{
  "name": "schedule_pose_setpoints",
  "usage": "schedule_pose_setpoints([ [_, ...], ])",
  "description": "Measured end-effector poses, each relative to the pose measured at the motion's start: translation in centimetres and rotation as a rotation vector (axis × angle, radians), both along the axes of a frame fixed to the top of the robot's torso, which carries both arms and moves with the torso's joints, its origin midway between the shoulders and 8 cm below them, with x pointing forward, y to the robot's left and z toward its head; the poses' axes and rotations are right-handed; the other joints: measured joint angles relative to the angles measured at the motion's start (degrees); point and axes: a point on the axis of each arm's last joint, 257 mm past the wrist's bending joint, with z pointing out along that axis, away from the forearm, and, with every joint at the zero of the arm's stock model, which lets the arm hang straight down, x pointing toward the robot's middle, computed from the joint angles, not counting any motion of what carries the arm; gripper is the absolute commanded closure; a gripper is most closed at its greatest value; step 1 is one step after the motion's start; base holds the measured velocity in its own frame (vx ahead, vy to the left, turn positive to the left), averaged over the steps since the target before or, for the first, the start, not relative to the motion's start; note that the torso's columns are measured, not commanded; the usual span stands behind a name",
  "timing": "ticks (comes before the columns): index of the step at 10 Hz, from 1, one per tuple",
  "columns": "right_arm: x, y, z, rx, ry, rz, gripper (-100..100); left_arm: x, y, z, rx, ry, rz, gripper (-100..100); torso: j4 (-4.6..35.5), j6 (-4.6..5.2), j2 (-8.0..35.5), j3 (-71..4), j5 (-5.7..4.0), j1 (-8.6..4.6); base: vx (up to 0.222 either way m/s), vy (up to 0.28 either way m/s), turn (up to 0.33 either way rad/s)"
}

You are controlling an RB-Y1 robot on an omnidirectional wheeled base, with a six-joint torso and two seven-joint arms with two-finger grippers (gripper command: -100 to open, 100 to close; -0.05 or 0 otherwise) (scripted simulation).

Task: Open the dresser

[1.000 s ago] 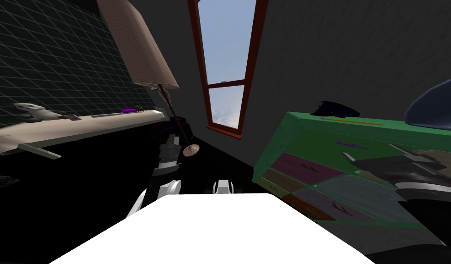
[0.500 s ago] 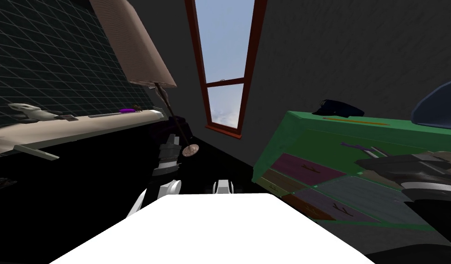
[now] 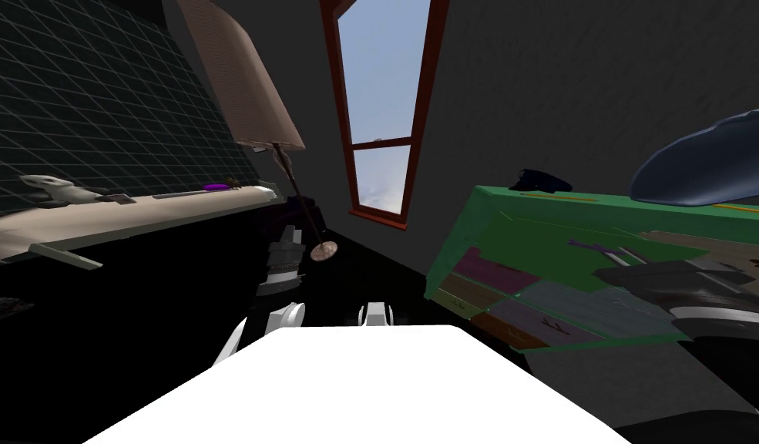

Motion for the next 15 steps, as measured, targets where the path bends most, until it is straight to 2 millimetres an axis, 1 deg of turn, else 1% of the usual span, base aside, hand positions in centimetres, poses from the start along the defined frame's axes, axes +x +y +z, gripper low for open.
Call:
schedule_pose_setpoints([
  [1,0.0,0.2,0.1,-0.001,-0.001,0.005,100,0.0,0.0,0.0,0.000,0.000,0.000,0,0.0,0.01,0.2,0.2,-0.06,0.08,-0.175,0.120,-0.054],
  [2,0.0,0.4,0.3,-0.003,-0.003,0.009,-100,0.0,0.0,0.0,0.000,0.000,0.000,0,0.1,0.02,0.3,0.3,-0.08,0.18,-0.060,0.069,-0.053],
  [4,-0.2,0.1,1.4,-0.004,0.000,0.014,-100,0.0,0.0,0.0,0.000,0.000,0.000,0,-0.1,-0.11,-0.4,-0.2,-0.15,-0.24,0.052,0.011,-0.038],
  [6,-0.3,-0.6,3.2,-0.002,0.000,0.022,-100,0.0,0.0,0.0,0.000,0.000,0.000,0,-0.1,-0.13,-0.3,-0.1,-0.08,-0.03,0.068,0.020,-0.039],
  [7,-0.6,-0.9,3.8,0.001,0.000,0.025,-100,0.0,0.0,0.0,0.000,0.000,0.000,0,0.0,-0.12,0.0,0.0,0.02,0.08,0.046,0.005,-0.031],
  [9,-0.6,-0.9,4.7,0.005,0.006,0.033,-100,0.0,0.0,0.0,0.000,0.000,0.000,0,0.1,-0.15,0.3,0.1,0.28,0.38,0.018,0.009,-0.015],
  [10,-0.6,-0.9,4.6,0.009,0.008,0.033,0,0.0,0.0,0.0,0.000,0.000,0.000,0,0.1,-0.16,0.2,0.1,0.24,0.36,0.000,0.000,0.000],
  [15,-0.7,-1.0,4.0,0.017,0.017,0.030,0,0.0,0.0,0.0,0.000,0.000,0.000,0,0.0,-0.10,0.1,0.1,0.02,0.16,0.000,0.000,0.000],
])
